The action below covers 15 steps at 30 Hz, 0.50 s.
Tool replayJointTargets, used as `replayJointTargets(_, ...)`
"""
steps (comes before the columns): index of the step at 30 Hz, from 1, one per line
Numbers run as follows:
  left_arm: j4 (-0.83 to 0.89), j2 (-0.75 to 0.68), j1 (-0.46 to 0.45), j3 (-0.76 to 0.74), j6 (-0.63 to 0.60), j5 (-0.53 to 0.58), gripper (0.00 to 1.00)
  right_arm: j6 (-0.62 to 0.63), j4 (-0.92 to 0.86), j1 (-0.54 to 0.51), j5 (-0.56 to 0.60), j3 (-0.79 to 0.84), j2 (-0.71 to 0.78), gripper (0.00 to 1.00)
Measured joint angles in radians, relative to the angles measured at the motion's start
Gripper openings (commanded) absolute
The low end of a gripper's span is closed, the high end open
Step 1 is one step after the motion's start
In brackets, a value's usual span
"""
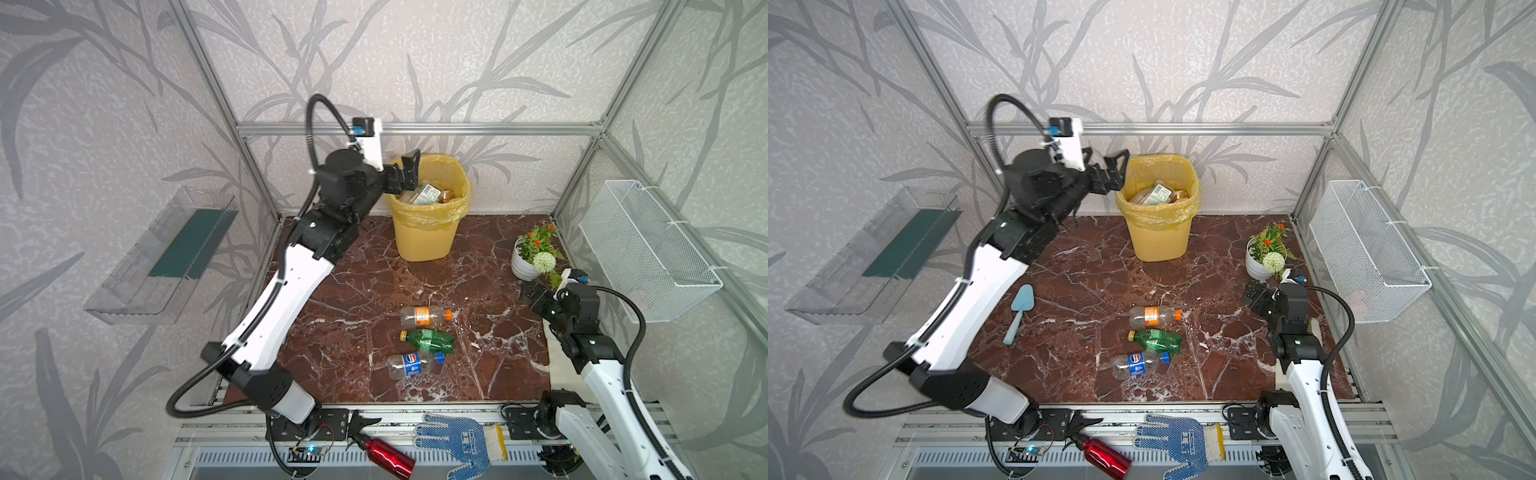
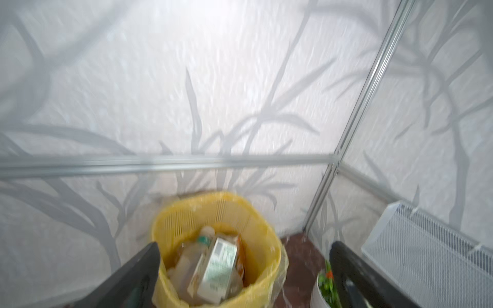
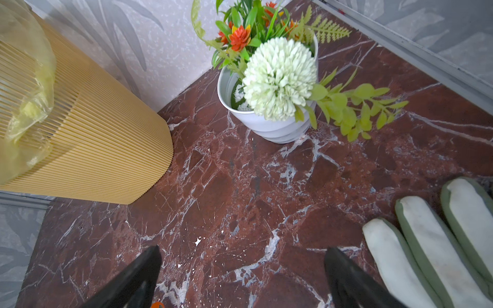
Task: Throw the plastic bottles in the bin
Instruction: 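Lift the square bottle over the yellow bin and open the left gripper, then lower the left gripper onto the blue-capped Pepsi bottle and grasp it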
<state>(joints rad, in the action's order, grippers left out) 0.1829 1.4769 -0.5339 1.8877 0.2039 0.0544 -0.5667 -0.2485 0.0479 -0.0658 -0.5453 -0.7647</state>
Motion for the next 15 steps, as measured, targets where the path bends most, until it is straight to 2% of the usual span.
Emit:
replayJointTargets(4,-0.100,-0.145,0.005,-0.200,-0.016,0.046,0.99,-0.002,0.001,-0.001,-0.026,0.000,-0.015,0.94)
replayJointTargets(7,-0.106,-0.190,0.005,-0.363,-0.027,0.048,0.99,-0.006,0.002,-0.003,-0.036,0.002,-0.016,0.94)
replayJointTargets(12,0.008,-0.175,-0.015,-0.599,-0.066,0.019,0.99,-0.010,0.004,-0.005,-0.041,0.027,-0.008,0.94)
replayJointTargets(15,0.098,-0.180,-0.069,-0.697,-0.113,0.013,0.99,-0.011,0.003,-0.005,-0.040,0.055,0.006,0.95)
